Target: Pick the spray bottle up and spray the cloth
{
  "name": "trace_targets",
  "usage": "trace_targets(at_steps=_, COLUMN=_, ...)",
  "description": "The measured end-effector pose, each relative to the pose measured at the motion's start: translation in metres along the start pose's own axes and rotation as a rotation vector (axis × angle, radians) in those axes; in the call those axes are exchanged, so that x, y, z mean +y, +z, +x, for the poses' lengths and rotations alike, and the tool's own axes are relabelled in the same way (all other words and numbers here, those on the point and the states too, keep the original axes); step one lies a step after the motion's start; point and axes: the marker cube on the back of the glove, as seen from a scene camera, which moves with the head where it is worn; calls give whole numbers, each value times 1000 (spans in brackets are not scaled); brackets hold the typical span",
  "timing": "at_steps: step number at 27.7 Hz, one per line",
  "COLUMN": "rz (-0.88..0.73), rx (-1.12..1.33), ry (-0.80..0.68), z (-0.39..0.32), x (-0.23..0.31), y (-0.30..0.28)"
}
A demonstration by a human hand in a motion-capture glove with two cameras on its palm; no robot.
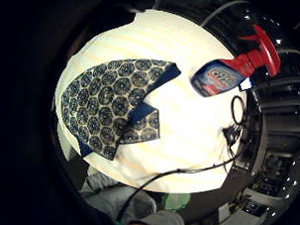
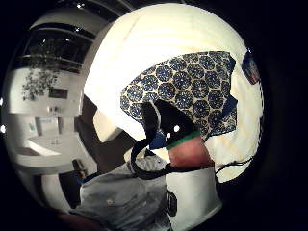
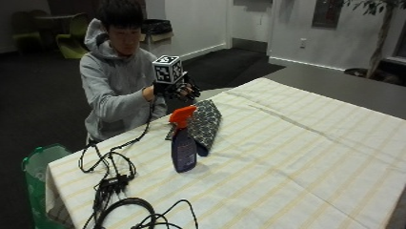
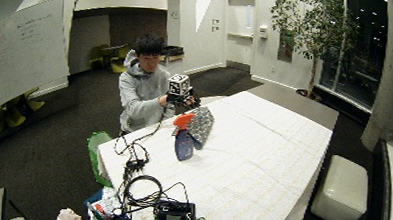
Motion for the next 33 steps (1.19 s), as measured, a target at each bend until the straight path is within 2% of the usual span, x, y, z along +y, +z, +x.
trace_targets(at_steps=10, rz=142, rx=-54, ry=26, z=52, x=43, y=-3)
trace_targets(at_steps=18, rz=175, rx=-86, ry=125, z=117, x=62, y=-8)
trace_targets(at_steps=33, rz=267, rx=-268, ry=193, z=219, x=46, y=-8)
